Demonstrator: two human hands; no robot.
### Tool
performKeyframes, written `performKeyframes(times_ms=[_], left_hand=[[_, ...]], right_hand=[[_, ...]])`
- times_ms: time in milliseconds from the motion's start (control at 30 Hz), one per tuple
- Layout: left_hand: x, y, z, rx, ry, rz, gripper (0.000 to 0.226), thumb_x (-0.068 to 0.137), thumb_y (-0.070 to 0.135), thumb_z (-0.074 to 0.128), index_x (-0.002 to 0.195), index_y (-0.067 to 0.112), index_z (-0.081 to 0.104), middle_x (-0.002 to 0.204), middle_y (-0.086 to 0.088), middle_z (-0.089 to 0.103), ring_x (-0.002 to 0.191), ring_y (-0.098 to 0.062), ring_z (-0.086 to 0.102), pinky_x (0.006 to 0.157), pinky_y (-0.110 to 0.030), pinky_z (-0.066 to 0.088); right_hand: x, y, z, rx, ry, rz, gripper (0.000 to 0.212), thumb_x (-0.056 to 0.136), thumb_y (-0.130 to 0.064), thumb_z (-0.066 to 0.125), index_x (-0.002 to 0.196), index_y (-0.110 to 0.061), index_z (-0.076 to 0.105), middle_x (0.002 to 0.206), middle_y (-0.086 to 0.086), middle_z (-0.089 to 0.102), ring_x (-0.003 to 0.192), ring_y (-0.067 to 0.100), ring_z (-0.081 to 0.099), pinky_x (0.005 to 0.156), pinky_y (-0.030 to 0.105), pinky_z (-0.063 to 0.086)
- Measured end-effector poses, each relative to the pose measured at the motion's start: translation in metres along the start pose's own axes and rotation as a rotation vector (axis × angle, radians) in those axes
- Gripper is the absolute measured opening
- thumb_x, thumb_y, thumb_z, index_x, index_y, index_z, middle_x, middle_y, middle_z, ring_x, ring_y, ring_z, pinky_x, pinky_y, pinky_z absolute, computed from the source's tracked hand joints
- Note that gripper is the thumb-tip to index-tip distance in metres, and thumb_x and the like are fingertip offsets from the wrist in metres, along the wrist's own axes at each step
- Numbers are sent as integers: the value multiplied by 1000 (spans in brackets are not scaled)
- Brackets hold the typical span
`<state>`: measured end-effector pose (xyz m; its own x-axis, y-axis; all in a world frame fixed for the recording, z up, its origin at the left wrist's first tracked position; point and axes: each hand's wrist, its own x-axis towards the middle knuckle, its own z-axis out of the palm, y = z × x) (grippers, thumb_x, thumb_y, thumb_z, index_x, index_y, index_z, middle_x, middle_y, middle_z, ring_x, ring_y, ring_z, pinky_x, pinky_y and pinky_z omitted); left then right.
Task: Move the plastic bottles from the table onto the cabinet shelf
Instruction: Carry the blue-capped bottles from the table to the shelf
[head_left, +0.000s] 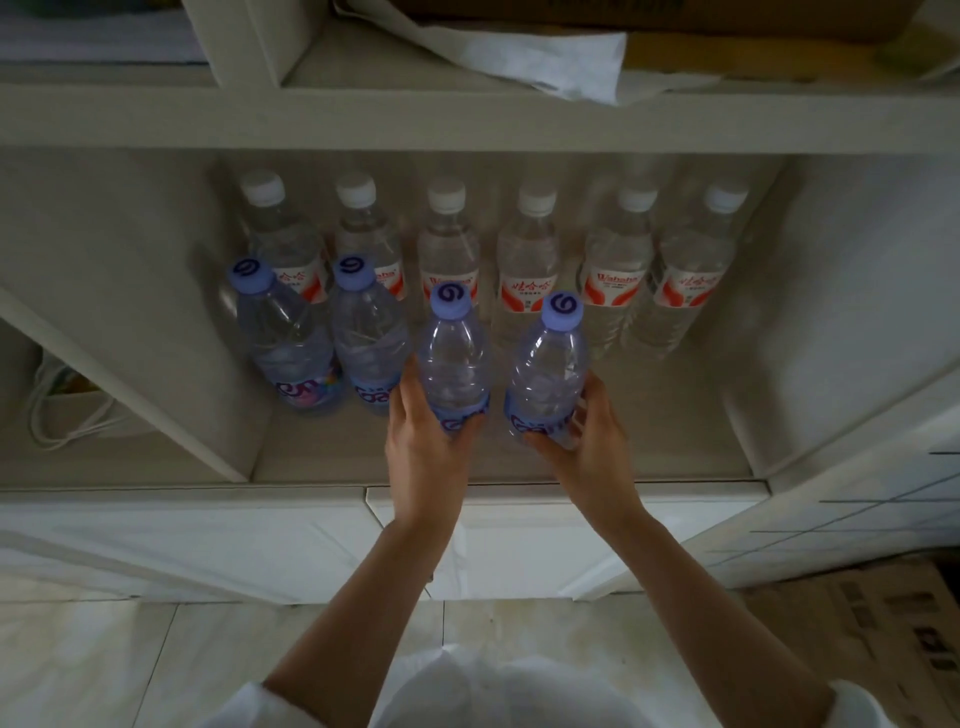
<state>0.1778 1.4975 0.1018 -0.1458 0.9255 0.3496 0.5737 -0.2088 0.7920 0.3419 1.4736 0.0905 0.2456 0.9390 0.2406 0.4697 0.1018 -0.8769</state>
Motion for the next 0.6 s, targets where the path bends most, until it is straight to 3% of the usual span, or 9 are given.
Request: performKeyframes(times_ms=[133, 367, 500, 600], left_hand=[[10, 1, 10, 3, 6, 5, 90, 76, 23, 81, 148, 10, 30, 143, -8, 49, 127, -26, 52, 97, -33, 50], [17, 3, 19, -7, -3, -32, 90, 81, 18, 77, 152, 11, 22, 147, -10, 44, 132, -25, 47, 102, -27, 41], [17, 0, 22, 4, -12, -38, 91, 81, 17, 78, 152, 12, 21, 149, -10, 43, 133, -26, 47, 104, -30, 42], [14, -3, 22, -23, -19, -58, 87, 82, 16, 77, 151, 12, 25, 146, -9, 46, 132, -24, 48, 102, -23, 38]], right_hand=[[19, 1, 6, -35, 6, -3, 80, 68, -28, 85, 132, -20, 37, 125, 0, 57, 111, 15, 60, 87, 29, 56], [39, 3, 14, -64, 18, -2, 87, 68, -31, 85, 138, -17, 35, 131, 5, 55, 115, 20, 58, 90, 37, 55], [41, 4, 17, -48, 15, 10, 87, 69, -27, 84, 139, -17, 34, 132, 5, 53, 118, 18, 56, 93, 37, 54], [39, 4, 19, -59, 24, 38, 85, 69, -24, 84, 138, -15, 35, 131, 4, 53, 117, 17, 57, 93, 32, 53]])
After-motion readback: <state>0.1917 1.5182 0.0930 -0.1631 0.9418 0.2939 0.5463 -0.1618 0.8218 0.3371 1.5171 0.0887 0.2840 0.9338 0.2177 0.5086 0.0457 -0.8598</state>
